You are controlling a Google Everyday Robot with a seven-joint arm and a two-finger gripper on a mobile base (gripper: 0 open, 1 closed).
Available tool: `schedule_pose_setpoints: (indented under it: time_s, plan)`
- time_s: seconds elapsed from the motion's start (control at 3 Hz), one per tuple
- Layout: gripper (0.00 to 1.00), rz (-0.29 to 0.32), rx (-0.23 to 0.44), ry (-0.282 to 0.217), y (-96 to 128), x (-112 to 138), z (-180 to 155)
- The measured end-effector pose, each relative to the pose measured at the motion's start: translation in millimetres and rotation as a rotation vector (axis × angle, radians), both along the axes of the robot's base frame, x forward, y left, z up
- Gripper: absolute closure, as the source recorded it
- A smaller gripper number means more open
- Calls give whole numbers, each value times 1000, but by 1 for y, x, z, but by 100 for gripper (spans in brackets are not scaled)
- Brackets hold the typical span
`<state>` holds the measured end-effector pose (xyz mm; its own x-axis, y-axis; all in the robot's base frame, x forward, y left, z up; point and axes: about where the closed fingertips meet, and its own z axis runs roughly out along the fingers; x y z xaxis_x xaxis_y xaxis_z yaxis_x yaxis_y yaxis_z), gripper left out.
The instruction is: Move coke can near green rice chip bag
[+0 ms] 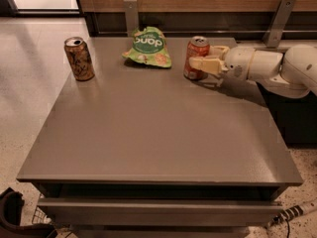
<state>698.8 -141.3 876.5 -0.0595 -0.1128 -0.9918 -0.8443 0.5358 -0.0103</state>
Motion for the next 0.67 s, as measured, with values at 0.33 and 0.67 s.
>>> schedule_pose_setpoints:
  time_s: [0.33, 0.67]
  plan:
    - [38, 5, 1, 0, 3, 0, 0]
    - [15, 10, 2, 1, 7, 0, 0]
